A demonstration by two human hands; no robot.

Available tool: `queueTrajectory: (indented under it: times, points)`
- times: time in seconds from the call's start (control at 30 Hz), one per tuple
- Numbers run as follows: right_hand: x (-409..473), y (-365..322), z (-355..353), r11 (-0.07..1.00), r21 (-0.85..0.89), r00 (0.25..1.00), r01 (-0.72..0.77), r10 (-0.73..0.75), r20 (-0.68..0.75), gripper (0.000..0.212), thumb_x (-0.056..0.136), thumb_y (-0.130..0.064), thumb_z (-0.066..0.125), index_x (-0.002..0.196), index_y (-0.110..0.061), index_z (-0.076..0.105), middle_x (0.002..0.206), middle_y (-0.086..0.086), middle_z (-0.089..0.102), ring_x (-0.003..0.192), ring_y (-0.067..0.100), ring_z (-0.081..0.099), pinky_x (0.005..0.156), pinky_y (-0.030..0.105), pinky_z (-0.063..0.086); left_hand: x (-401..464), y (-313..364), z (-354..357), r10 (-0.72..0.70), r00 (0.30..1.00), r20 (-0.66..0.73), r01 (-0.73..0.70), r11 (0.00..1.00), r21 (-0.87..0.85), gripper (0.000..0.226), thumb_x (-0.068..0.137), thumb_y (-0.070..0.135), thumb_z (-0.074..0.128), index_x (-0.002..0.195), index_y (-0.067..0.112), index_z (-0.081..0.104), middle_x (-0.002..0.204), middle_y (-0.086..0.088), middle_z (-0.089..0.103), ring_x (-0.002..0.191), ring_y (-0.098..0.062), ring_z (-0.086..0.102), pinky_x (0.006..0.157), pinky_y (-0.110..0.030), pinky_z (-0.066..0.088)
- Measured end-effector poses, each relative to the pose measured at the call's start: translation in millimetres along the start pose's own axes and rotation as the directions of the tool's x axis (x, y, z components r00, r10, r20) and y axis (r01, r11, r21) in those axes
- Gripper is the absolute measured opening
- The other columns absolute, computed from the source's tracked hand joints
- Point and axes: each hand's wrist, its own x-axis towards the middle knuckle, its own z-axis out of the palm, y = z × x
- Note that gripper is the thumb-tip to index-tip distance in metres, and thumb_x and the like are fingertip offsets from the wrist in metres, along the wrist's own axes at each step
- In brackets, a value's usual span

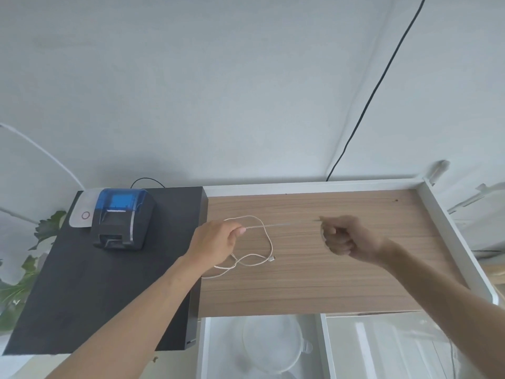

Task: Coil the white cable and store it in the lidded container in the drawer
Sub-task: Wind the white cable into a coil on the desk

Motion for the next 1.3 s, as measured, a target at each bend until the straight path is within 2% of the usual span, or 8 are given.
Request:
queueTrajectory:
  times: [0.2, 0.4, 0.53, 0.63, 0.77, 1.0, 1.17, 1.3]
  points:
    - [25.2, -3.6, 10.3, 0.44, 0.771, 0.844, 0.461, 0.053, -0.534, 0.031, 0.112, -0.012, 0.032, 0.099, -0.005, 0.059, 0.083, 0.009, 0.075, 0.074, 0.021, 0.076, 0.072, 0.032, 0.062, -25.4, 20.4, 9.5, 0.181, 0.972, 0.15, -0.172, 0.982, -0.072, 0.052, 0.11, 0.034, 0.054, 0.061, 0.03, 0.04, 0.05, 0.006, 0.042, 0.046, -0.012, 0.034, 0.049, -0.029, 0.033]
    - [42.7, 16.0, 7.7, 0.92, -0.357, 0.619, 0.163, -0.377, -0.689, 0.035, 0.1, 0.003, 0.03, 0.106, -0.005, 0.063, 0.098, 0.011, 0.08, 0.09, 0.025, 0.078, 0.084, 0.041, 0.062, -42.9, 26.0, 3.2, 0.214, 0.975, 0.063, -0.2, 0.963, -0.181, 0.032, 0.107, 0.021, 0.063, 0.076, 0.026, 0.071, 0.05, 0.021, 0.054, 0.046, -0.004, 0.049, 0.047, -0.013, 0.031]
    - [15.9, 21.3, 23.4, 0.081, -0.996, 0.931, 0.019, -0.365, -0.012, 0.019, 0.107, -0.027, 0.043, 0.095, -0.02, 0.056, 0.078, -0.004, 0.067, 0.073, 0.027, 0.065, 0.062, 0.036, 0.046, -25.9, 13.1, -13.8, 0.116, 0.991, -0.069, -0.126, 0.979, -0.159, 0.031, 0.108, 0.027, 0.063, 0.078, 0.029, 0.075, 0.054, 0.035, 0.057, 0.045, 0.001, 0.052, 0.046, -0.011, 0.026]
    - [7.1, 9.8, 30.9, 0.077, -0.994, 0.978, 0.077, -0.201, 0.06, 0.055, 0.104, -0.06, 0.043, 0.067, -0.019, 0.042, 0.054, -0.006, 0.045, 0.053, 0.021, 0.045, 0.054, 0.035, 0.037, -12.3, 2.0, -15.9, 0.03, 0.997, -0.072, -0.036, 0.996, -0.087, 0.039, 0.108, 0.035, 0.06, 0.073, 0.018, 0.066, 0.045, 0.013, 0.05, 0.041, -0.006, 0.04, 0.048, -0.023, 0.029]
    - [5.8, -6.2, 14.9, 0.99, -0.133, 0.999, 0.047, -0.05, -0.02, 0.044, 0.102, -0.031, 0.06, 0.062, -0.019, 0.045, 0.053, -0.003, 0.026, 0.046, 0.015, 0.017, 0.043, 0.026, 0.019, -15.1, -10.3, -6.0, -0.032, 0.999, -0.002, 0.032, 0.995, -0.089, 0.037, 0.109, 0.035, 0.057, 0.079, 0.021, 0.072, 0.049, 0.014, 0.056, 0.048, -0.009, 0.045, 0.053, -0.027, 0.037]
    - [36.9, -4.8, 5.8, 0.491, 0.747, 0.842, 0.448, 0.048, -0.537, 0.022, 0.111, -0.004, 0.035, 0.114, 0.002, 0.056, 0.11, 0.02, 0.076, 0.101, 0.028, 0.078, 0.085, 0.032, 0.063, -42.9, 10.7, 13.8, 0.203, 0.976, 0.08, -0.198, 0.978, -0.063, 0.043, 0.108, 0.032, 0.06, 0.066, 0.027, 0.052, 0.045, 0.01, 0.038, 0.041, -0.011, 0.036, 0.052, -0.017, 0.033]
    - [48.9, 12.7, 0.2, 0.926, -0.332, 0.685, 0.18, -0.36, -0.633, 0.029, 0.102, 0.007, 0.039, 0.112, -0.005, 0.063, 0.104, 0.005, 0.077, 0.105, 0.028, 0.075, 0.095, 0.041, 0.059, -46.4, 13.4, 4.9, 0.235, 0.972, 0.006, -0.232, 0.963, -0.134, 0.039, 0.106, 0.025, 0.066, 0.069, 0.033, 0.059, 0.045, 0.016, 0.044, 0.042, -0.009, 0.039, 0.048, -0.011, 0.027]
    - [21.0, 21.0, 13.2, 0.027, -0.996, 0.93, 0.089, -0.36, 0.073, 0.019, 0.107, -0.034, 0.047, 0.107, -0.021, 0.061, 0.09, -0.006, 0.072, 0.085, 0.024, 0.069, 0.074, 0.034, 0.05, -24.0, 3.3, -12.8, 0.064, 0.994, -0.094, -0.08, 0.982, -0.169, 0.035, 0.108, 0.039, 0.059, 0.08, 0.023, 0.073, 0.049, 0.007, 0.059, 0.044, -0.009, 0.05, 0.05, -0.023, 0.045]
